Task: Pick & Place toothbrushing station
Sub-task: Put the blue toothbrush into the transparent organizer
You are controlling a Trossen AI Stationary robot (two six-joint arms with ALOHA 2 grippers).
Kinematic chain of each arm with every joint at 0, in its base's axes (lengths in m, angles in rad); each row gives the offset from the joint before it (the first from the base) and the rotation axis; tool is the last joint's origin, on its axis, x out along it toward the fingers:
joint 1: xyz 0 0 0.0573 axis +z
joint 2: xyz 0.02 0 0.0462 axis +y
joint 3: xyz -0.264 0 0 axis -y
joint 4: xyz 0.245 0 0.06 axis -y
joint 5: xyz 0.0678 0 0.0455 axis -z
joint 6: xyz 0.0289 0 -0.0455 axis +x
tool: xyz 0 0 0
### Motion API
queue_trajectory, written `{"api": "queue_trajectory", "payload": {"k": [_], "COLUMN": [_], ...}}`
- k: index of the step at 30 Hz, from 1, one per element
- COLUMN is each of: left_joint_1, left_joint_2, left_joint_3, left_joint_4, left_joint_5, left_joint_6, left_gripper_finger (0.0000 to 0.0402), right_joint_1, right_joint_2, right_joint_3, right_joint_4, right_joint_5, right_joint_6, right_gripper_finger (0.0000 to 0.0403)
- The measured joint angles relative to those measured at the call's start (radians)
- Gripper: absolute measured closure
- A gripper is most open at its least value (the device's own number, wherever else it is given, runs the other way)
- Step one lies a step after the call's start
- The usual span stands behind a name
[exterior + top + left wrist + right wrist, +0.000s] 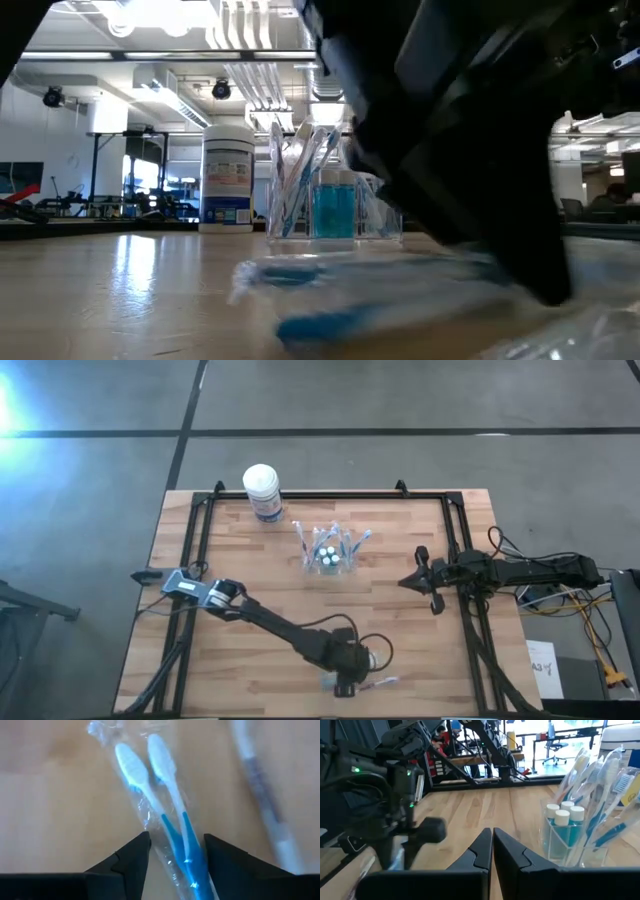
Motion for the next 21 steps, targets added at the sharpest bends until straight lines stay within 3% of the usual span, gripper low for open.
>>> {"api": "queue_trajectory", "payload": {"k": [4, 10, 21], "left_joint_1": [0.002, 0.008, 0.017], "left_joint_2": [-0.007, -0.034, -0.082], "left_joint_3": [0.001, -0.004, 0.014], "left_joint_4": [-0.078, -0.128, -0.094], "left_joint_5": [-0.087, -0.093, -0.08], "left_joint_6": [0.005, 0.074, 0.059], "left_gripper_finger": [0.0209, 0.0209, 0.0209], "right_joint_1": [0.0, 0.0, 0.0], "right_joint_2": [0.0, 0.0, 0.007], "right_joint_3": [0.0, 0.0, 0.0], "right_joint_4": [0.024, 0.028, 0.027], "right_joint_5": [0.0, 0.0, 0.001], "right_joint_6": [-0.006, -0.019, -0.018], "right_gripper_finger": [0.039, 0.039, 0.039]}}
